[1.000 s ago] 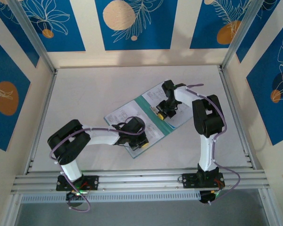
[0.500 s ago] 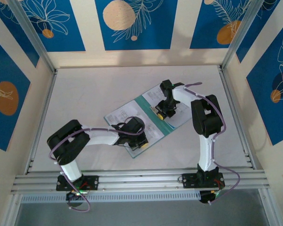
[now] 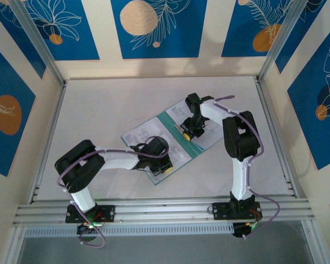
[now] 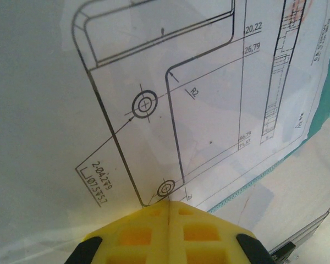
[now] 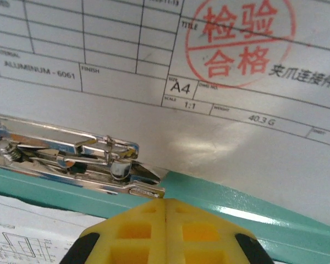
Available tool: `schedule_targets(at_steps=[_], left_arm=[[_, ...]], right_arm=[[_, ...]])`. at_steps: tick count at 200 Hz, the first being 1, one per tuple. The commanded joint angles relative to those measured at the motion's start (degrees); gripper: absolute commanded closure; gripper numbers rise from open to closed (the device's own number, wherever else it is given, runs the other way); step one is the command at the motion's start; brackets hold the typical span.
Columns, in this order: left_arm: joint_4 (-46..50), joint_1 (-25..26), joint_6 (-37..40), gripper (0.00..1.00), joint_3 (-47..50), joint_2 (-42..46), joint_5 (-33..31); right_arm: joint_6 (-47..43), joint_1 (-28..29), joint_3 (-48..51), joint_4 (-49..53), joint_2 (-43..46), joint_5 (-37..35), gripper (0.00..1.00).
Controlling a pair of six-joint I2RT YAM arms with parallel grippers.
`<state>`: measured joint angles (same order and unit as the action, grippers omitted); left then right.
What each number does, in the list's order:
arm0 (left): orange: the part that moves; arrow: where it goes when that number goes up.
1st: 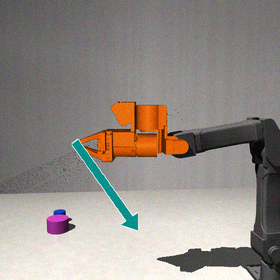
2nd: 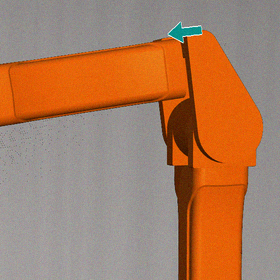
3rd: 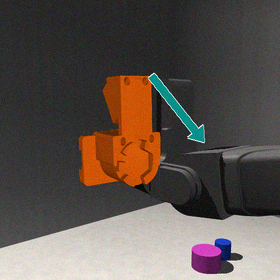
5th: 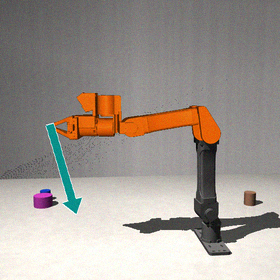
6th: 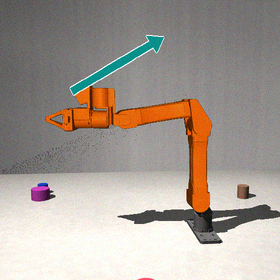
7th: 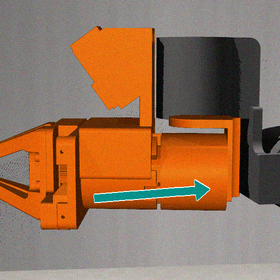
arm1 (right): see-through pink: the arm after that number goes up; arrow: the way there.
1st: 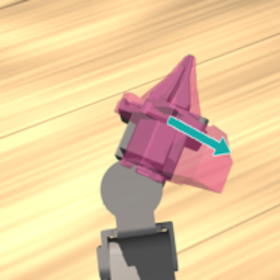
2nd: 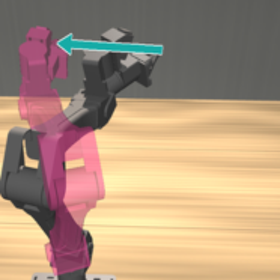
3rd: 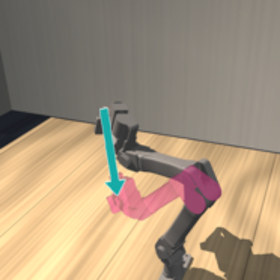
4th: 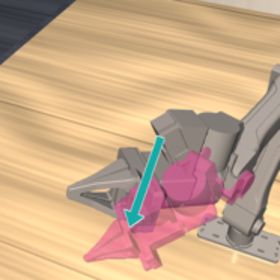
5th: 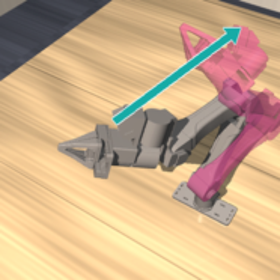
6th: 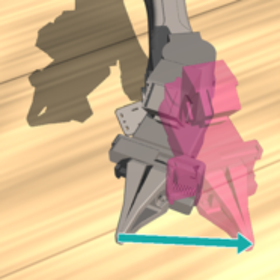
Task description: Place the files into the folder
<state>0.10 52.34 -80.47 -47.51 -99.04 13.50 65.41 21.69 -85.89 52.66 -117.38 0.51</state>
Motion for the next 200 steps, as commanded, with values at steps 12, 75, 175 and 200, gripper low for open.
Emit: schedule_targets(at_steps=[12, 75, 175, 200], left_arm=[[7.2, -0.6, 1.5, 1.0, 2.1, 0.4, -1.4], [11.5, -1.1, 5.0, 1.0, 1.2, 1.4, -2.1], [31.5, -5.1, 20.2, 1.0, 3.5, 11.2, -10.4], [35.5, -9.2, 25.2, 1.0, 3.6, 13.6, -12.3]], right_arm=[[-0.7, -0.2, -1.2, 3.7, 3.8, -1.5, 0.84], [-2.3, -1.1, -1.9, 2.6, 10.7, -1.6, 0.71], [-8.8, -7.1, 11.9, 0.4, 22.0, -2.2, 0.72], [-10.4, -7.7, 14.1, 0.4, 23.3, -2.2, 0.73]])
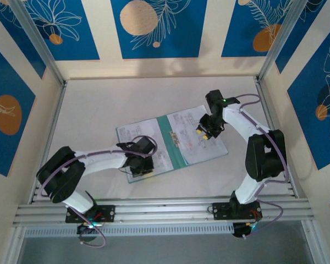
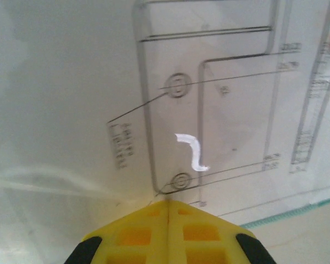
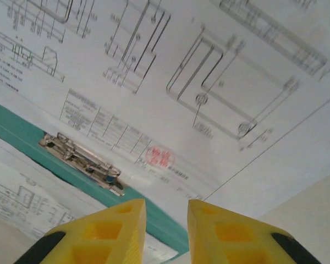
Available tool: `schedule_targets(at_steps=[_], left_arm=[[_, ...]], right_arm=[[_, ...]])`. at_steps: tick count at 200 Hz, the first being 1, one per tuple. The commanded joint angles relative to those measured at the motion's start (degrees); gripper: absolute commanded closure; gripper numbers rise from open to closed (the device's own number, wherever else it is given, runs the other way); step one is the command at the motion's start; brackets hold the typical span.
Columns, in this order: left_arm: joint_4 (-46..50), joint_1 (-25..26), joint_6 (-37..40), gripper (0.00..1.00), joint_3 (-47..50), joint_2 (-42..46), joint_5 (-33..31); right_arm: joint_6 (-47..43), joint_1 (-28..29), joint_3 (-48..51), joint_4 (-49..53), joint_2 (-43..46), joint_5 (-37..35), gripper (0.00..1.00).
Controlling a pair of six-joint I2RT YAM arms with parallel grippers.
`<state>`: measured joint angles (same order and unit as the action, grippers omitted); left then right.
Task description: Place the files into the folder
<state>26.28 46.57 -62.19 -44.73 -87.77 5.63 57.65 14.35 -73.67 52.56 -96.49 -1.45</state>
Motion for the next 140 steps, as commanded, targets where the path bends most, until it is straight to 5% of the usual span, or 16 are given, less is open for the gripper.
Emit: schedule_targets(at_steps=[1, 64, 119, 140], left_arm=[[9.4, -3.7, 7.2, 1.0, 0.8, 2.4, -4.5], [10.7, -10.7, 14.1, 1.0, -0.8, 1.2, -4.3], [11.6, -12.5, 9.4, 1.0, -2.0, 5.1, -0.6], [8.8, -12.5, 3.9, 0.78, -0.4, 7.9, 4.4]], right_arm=[[-2.6, -0.4, 2.0, 0.5, 2.4, -0.3, 0.73], [-3.4, 1.1, 8.3, -0.6, 5.2, 0.7, 0.73], [-6.8, 4.4, 10.7, -2.3, 6.5, 2.6, 0.71], [-8.9, 7.1, 9.3, -2.5, 3.5, 4.7, 0.72]])
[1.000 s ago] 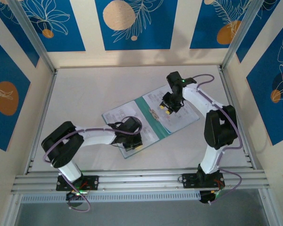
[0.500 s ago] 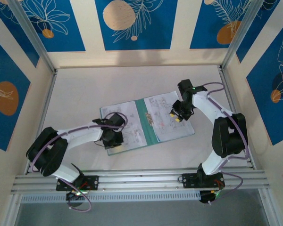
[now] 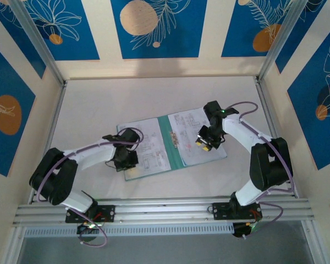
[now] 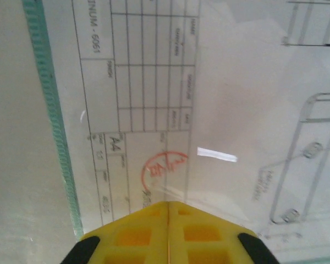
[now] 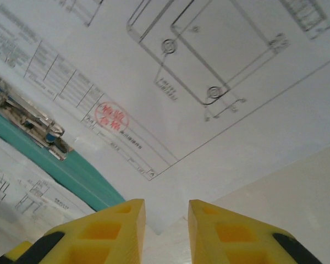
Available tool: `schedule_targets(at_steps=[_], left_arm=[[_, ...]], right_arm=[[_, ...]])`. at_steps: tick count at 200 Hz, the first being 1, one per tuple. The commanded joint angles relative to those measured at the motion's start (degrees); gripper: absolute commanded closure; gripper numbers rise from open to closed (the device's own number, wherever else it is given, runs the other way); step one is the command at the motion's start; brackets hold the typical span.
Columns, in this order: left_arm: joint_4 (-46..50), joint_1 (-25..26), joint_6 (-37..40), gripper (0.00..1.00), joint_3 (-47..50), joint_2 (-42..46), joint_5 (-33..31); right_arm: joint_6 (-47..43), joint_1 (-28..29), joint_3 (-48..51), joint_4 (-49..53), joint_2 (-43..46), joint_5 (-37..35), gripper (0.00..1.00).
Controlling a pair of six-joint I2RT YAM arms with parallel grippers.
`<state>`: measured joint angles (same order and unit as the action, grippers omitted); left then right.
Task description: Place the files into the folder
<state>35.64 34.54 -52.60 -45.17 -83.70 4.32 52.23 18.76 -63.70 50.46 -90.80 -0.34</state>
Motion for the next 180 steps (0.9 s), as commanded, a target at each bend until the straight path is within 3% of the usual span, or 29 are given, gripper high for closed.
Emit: schedule_targets(at_steps=[1, 20, 69, 149, 180], left_arm=[[-0.8, -0.4, -6.0, 0.78, 0.2, 3.9, 6.0], [-4.4, 0.0, -9.8, 0.76, 2.1, 3.0, 10.4], [-11.5, 0.7, -13.2, 0.83, 5.5, -2.0, 13.1], [-6.9, -6.9, -1.3, 0.85, -1.3, -11.9, 8.3], [-4.8, -7.6, 1.1, 0.87, -5.2, -14.1, 7.7]], right_arm=[[-3.6, 2.9, -0.7, -0.4, -2.3, 3.7, 0.72], [-5.9, 7.2, -3.2, -0.6, -5.8, 4.7, 0.71], [-9.8, 16.7, -12.1, 1.5, -17.2, 5.1, 0.75], [-6.0, 16.5, -7.1, -2.5, -23.5, 9.8, 0.78], [-5.3, 16.2, -8.0, -2.1, -23.9, 8.9, 0.78]])
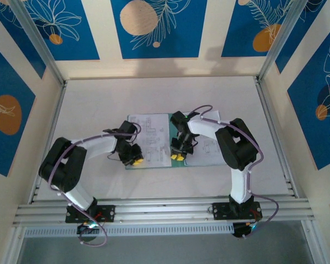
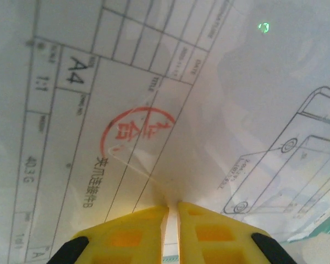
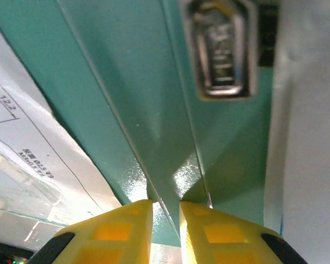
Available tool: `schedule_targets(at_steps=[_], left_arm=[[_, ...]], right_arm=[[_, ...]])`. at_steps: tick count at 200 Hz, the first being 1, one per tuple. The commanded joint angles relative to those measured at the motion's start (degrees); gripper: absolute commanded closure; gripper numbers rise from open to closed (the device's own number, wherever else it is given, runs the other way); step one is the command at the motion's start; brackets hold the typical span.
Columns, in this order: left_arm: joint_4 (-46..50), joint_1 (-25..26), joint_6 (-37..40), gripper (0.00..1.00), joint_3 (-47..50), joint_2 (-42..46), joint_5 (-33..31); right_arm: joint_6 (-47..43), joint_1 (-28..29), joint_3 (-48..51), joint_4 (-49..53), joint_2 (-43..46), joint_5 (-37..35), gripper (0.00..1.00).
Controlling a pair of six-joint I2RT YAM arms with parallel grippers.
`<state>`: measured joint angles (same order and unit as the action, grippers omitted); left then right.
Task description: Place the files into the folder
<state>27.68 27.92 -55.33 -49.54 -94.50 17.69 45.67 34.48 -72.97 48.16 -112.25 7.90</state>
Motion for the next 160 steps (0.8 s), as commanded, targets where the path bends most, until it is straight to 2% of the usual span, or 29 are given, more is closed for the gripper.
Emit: schedule_targets(at_steps=[1, 52, 74, 91, 111, 130, 140, 160], left_arm=[[3.1, -0.9, 3.8, 0.87, -0.8, -3.2, -5.6], [0.7, -0.3, 0.2, 0.88, 3.4, 1.8, -3.6], [0.8, 0.2, -0.7, 0.84, 4.1, 4.3, -2.9], [0.8, 0.5, -1.3, 0.78, 3.7, 6.5, -2.0], [-1.0, 1.0, -2.4, 0.65, 3.4, 9.6, -0.8], [-1.7, 1.2, -3.1, 0.59, 3.5, 12.2, 0.0], [-1.3, 1.0, -2.9, 0.57, 3.6, 13.6, -0.2], [-0.5, -0.4, -1.2, 0.55, 4.3, 15.1, -0.1]], right_arm=[[1.3, 0.5, 1.3, 0.3, -2.5, 0.6, 0.78], [-0.4, -0.5, 0.1, 0.3, 0.0, -1.3, 0.78], [-1.3, 0.0, -1.2, 0.4, 2.2, -2.1, 0.78], [-1.6, 0.5, -1.3, -0.5, 4.8, -1.9, 0.76], [-1.4, 0.5, 0.5, -2.5, 8.5, -1.3, 0.74], [-0.6, -0.2, 3.4, -3.8, 10.6, -0.8, 0.74], [-0.1, -0.9, 5.1, -4.3, 10.8, -0.1, 0.77], [0.5, -1.5, 7.2, -4.6, 10.3, 0.3, 0.89]])
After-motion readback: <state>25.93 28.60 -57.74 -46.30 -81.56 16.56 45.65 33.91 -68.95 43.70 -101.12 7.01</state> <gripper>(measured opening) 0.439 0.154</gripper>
